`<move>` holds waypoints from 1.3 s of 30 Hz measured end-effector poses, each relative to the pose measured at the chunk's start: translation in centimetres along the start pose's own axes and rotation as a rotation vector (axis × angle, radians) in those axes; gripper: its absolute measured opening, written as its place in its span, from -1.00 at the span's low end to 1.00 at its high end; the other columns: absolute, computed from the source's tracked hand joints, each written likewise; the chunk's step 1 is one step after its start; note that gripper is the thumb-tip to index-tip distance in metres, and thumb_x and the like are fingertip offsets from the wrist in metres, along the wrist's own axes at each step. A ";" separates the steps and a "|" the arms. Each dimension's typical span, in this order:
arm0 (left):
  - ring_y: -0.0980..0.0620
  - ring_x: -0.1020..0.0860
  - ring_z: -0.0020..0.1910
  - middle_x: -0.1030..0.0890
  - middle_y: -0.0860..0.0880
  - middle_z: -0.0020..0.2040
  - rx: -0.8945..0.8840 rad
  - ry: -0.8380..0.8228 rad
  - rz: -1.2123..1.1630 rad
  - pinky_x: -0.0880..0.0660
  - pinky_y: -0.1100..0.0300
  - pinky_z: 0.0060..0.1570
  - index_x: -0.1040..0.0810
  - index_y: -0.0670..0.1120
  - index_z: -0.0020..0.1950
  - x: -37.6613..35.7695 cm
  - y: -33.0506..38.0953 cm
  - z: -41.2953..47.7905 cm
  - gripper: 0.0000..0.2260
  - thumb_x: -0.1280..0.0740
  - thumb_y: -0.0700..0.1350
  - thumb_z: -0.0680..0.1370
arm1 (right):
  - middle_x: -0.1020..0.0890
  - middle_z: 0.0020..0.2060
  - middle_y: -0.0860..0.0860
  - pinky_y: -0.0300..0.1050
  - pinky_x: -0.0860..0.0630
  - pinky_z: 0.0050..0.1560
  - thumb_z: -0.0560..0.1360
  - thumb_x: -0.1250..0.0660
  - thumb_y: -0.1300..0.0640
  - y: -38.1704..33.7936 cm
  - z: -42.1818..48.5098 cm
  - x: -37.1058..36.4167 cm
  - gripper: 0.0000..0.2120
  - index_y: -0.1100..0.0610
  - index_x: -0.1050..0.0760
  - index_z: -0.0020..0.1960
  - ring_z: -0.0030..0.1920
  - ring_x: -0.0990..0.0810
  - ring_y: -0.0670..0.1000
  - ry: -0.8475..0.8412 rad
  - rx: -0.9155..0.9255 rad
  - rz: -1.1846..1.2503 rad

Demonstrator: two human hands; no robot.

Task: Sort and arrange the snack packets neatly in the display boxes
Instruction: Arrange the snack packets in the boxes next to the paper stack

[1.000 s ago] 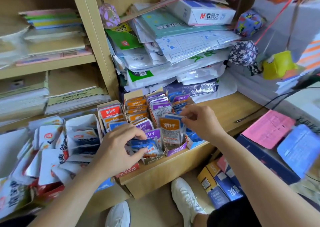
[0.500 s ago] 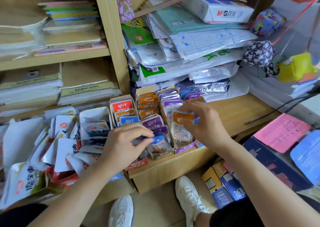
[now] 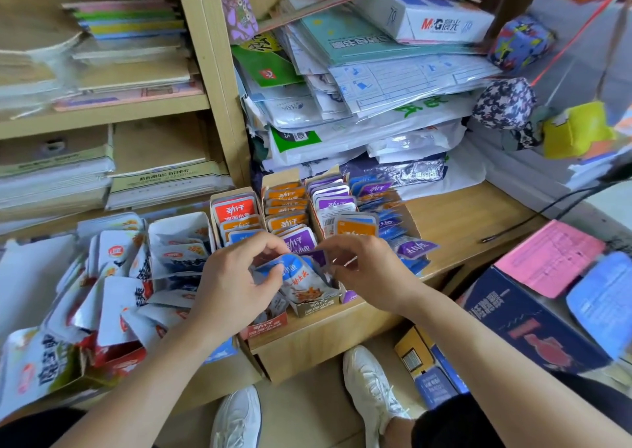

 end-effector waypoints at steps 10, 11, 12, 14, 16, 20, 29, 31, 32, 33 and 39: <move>0.16 -0.63 -0.01 -0.67 0.14 -0.06 0.075 0.027 0.117 -0.63 0.12 -0.30 -0.67 -0.01 0.01 -1.4 0.5 1.5 -0.80 -0.42 -0.28 0.49 | -0.55 0.08 -0.08 -0.21 -0.43 -0.15 0.55 -0.43 0.04 5.3 1.9 8.4 -0.77 0.02 -0.60 0.20 -0.05 -0.53 -0.08 0.561 -0.267 -0.207; 0.15 -0.63 -0.01 -0.67 0.13 -0.05 0.085 0.028 0.122 -0.63 0.13 -0.26 -0.67 -0.02 0.02 -1.5 0.5 1.7 -0.80 -0.42 -0.28 0.49 | -0.54 0.09 -0.09 -0.22 -0.41 -0.12 0.54 -0.44 0.03 6.0 2.3 8.7 -0.73 0.01 -0.59 0.23 -0.01 -0.53 -0.07 0.501 -0.284 -0.217; 0.15 -0.62 -0.01 -0.67 0.14 -0.04 0.096 0.027 0.124 -0.62 0.15 -0.22 -0.67 -0.01 0.02 -1.6 0.3 1.8 -0.79 -0.41 -0.29 0.48 | -0.56 0.07 -0.09 -0.26 -0.42 -0.14 0.52 -0.46 0.06 6.5 2.7 8.8 -0.71 0.01 -0.59 0.24 -0.01 -0.56 -0.06 0.432 -0.280 -0.212; 0.13 -0.62 0.00 -0.67 0.14 -0.03 0.128 0.023 0.119 -0.60 0.17 -0.21 -0.66 -0.01 0.02 -1.7 0.1 2.0 -0.79 -0.40 -0.29 0.48 | -0.65 -0.04 -0.09 -0.32 -0.50 -0.21 0.53 -0.44 0.11 6.9 3.2 8.8 -0.75 0.04 -0.62 0.21 -0.11 -0.62 -0.08 0.363 -0.254 -0.185; 0.11 -0.63 0.02 -0.68 0.12 -0.02 0.151 0.019 0.111 -0.57 0.27 -0.25 -0.66 -0.02 0.02 -1.7 0.0 2.0 -0.80 -0.41 -0.29 0.49 | -0.67 -0.14 -0.06 -0.28 -0.58 -0.24 0.58 -0.39 0.11 7.1 3.4 8.7 -0.78 0.06 -0.63 0.21 -0.26 -0.61 -0.14 0.387 -0.238 -0.173; 0.12 -0.63 0.03 -0.66 0.12 -0.02 0.168 0.001 0.088 -0.59 0.29 -0.27 -0.63 -0.01 0.01 -1.8 0.1 1.9 -0.81 -0.42 -0.29 0.51 | -0.71 -0.12 0.01 -0.31 -0.54 -0.09 0.60 -0.36 0.20 6.6 3.0 9.0 -0.82 0.16 -0.67 0.16 -0.23 -0.61 -0.14 0.424 -0.130 -0.249; 0.11 -0.63 -0.10 -0.62 0.19 -0.16 -0.030 -0.033 -0.010 -0.56 0.20 -0.18 -0.67 0.00 -0.11 -1.0 0.5 1.3 -0.85 -0.37 -0.20 0.40 | -0.72 -0.14 -0.03 -0.32 -0.59 -0.05 0.45 -0.41 0.41 1.9 -0.4 12.5 -0.77 0.15 -0.70 -0.01 -0.15 -0.69 -0.15 0.689 -0.016 0.002; 0.10 -0.63 -0.08 -0.62 0.18 -0.13 -0.062 -0.037 -0.026 -0.55 0.25 -0.16 -0.68 -0.03 -0.08 -0.9 0.4 1.1 -0.85 -0.39 -0.22 0.42 | -0.73 -0.19 -0.04 -0.28 -0.60 -0.08 0.48 -0.45 0.38 0.9 -0.4 12.0 -0.86 0.18 -0.69 -0.04 -0.19 -0.70 -0.13 0.728 -0.008 0.205; 0.11 -0.62 -0.07 -0.62 0.17 -0.11 -0.064 -0.033 -0.030 -0.55 0.27 -0.14 -0.68 -0.03 -0.05 -0.9 0.4 1.1 -0.85 -0.42 -0.22 0.43 | -0.73 -0.20 -0.02 -0.24 -0.61 -0.09 0.48 -0.46 0.38 0.4 -0.1 11.5 -0.88 0.20 -0.68 -0.05 -0.21 -0.71 -0.10 0.730 0.003 0.279; 0.12 -0.62 -0.04 -0.62 0.18 -0.07 -0.054 -0.028 -0.029 -0.54 0.27 -0.11 -0.68 -0.02 -0.02 -1.0 0.3 1.1 -0.85 -0.44 -0.19 0.44 | -0.74 -0.22 0.02 -0.20 -0.63 -0.10 0.48 -0.46 0.38 0.0 0.4 11.1 -0.89 0.21 -0.68 -0.05 -0.22 -0.72 -0.06 0.724 0.015 0.326; 0.05 -0.36 0.29 -0.55 0.19 0.28 0.049 -0.140 0.442 -0.27 0.06 0.15 -0.48 0.14 0.39 -3.1 -0.5 2.3 -0.44 -0.21 0.39 0.48 | -0.71 -0.29 0.06 -0.24 -0.60 -0.21 0.48 -0.48 0.34 -1.8 3.3 7.9 -0.89 0.21 -0.67 -0.02 -0.32 -0.68 -0.07 0.680 0.018 0.369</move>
Point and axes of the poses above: each hand's wrist, its own z-axis towards the middle knuckle, its own x-axis out of the back of the hand, y = z × x, the point moved 2 cm from there along z, towards the middle knuckle
